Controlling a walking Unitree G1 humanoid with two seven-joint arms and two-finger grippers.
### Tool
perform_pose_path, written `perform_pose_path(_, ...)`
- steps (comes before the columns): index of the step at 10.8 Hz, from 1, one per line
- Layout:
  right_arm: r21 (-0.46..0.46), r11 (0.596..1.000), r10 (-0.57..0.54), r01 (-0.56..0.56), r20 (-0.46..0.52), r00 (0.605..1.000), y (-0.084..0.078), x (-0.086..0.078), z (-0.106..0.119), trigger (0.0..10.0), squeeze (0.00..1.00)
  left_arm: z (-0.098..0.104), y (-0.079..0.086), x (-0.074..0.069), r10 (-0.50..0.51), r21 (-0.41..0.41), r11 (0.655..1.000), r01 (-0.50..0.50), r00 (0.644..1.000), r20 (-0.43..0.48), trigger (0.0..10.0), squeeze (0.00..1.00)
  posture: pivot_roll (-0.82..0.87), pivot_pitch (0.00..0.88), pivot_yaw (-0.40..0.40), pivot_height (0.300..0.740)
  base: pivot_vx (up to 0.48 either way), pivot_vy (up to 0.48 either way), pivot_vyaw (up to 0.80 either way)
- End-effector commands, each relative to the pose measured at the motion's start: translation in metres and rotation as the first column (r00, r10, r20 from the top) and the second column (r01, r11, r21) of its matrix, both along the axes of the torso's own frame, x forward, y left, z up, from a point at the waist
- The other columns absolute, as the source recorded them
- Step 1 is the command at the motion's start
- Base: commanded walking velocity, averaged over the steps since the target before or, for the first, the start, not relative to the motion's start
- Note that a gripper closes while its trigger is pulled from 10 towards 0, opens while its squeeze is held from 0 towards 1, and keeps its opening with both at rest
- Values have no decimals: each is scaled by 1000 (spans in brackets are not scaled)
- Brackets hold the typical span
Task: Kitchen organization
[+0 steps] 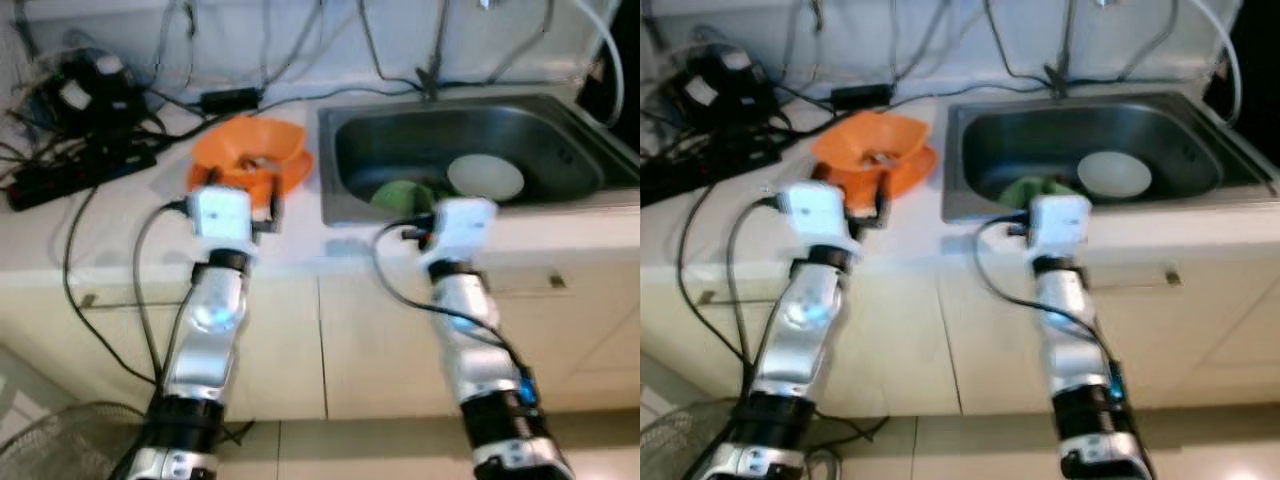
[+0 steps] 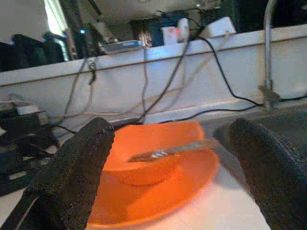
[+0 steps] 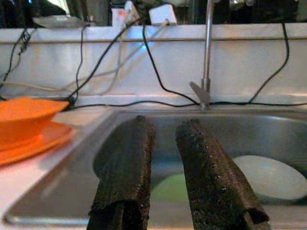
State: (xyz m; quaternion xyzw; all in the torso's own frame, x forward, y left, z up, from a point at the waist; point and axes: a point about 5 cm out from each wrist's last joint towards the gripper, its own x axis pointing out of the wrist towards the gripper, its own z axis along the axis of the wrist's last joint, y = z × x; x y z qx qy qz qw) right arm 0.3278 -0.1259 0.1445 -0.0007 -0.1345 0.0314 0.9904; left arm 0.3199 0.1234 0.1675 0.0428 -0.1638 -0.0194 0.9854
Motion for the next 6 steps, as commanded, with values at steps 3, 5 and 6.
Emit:
perform_pose_path(3, 15, 999, 44, -45, 20, 999, 15, 2, 6, 10000, 0, 4, 11, 2, 41, 9, 999, -41, 999, 17, 10000, 0, 71, 0, 69, 740, 310, 0, 0)
perform_pose_path(5, 19, 999, 44, -45, 21, 999, 15, 2, 6, 10000, 0, 4, 12, 2, 38, 12, 999, -38, 999, 18, 10000, 0, 69, 0, 71, 740, 307, 0, 0)
perform_pose_path(6, 24, 999, 42, -42, 20, 999, 15, 2, 5, 10000, 0, 5, 11, 1, 35, 13, 999, -35, 999, 21, 10000, 0, 71, 0, 72, 740, 311, 0, 0)
